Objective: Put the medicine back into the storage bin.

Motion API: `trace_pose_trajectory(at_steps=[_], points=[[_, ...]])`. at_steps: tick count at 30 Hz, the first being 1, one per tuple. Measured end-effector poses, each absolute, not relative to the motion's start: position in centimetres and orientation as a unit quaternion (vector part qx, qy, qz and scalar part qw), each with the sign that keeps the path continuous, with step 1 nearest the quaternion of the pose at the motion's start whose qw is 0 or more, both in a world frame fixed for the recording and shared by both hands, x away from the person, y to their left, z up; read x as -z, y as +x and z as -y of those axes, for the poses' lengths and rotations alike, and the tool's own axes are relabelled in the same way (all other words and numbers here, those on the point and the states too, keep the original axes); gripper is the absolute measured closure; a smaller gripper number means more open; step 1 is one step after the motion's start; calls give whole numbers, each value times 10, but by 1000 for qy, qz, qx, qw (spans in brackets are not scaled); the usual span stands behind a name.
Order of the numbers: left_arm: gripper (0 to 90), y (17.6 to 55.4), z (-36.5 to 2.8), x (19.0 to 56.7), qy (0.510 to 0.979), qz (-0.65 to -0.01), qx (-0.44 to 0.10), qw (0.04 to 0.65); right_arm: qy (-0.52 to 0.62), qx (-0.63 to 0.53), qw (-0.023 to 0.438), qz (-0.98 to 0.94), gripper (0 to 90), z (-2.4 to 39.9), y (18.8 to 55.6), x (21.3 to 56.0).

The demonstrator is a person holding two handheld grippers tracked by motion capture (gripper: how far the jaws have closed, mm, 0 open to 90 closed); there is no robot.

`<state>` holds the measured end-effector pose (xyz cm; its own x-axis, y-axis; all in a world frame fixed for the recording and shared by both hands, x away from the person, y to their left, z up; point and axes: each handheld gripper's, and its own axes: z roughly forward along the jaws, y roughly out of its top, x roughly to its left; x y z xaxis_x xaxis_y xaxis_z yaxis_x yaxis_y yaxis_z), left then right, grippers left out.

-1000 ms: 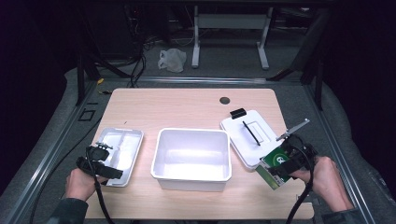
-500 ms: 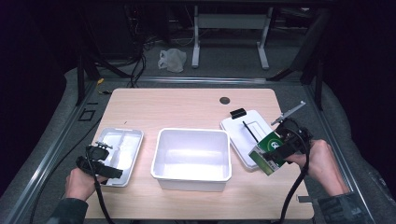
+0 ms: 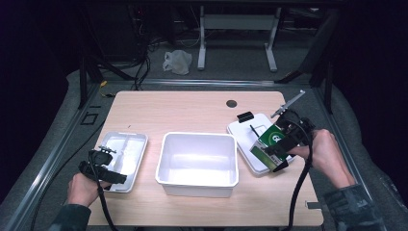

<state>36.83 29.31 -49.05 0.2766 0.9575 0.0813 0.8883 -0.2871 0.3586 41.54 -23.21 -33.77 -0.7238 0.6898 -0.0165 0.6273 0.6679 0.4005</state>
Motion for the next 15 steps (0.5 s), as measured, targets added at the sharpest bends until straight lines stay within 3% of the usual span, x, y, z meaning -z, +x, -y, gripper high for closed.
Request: trace_pose_trajectory(at_steps=[15], points=[[0,368,-294,488,787,-585,-145,127,287,-182,88,-936,186,187,427,312]])
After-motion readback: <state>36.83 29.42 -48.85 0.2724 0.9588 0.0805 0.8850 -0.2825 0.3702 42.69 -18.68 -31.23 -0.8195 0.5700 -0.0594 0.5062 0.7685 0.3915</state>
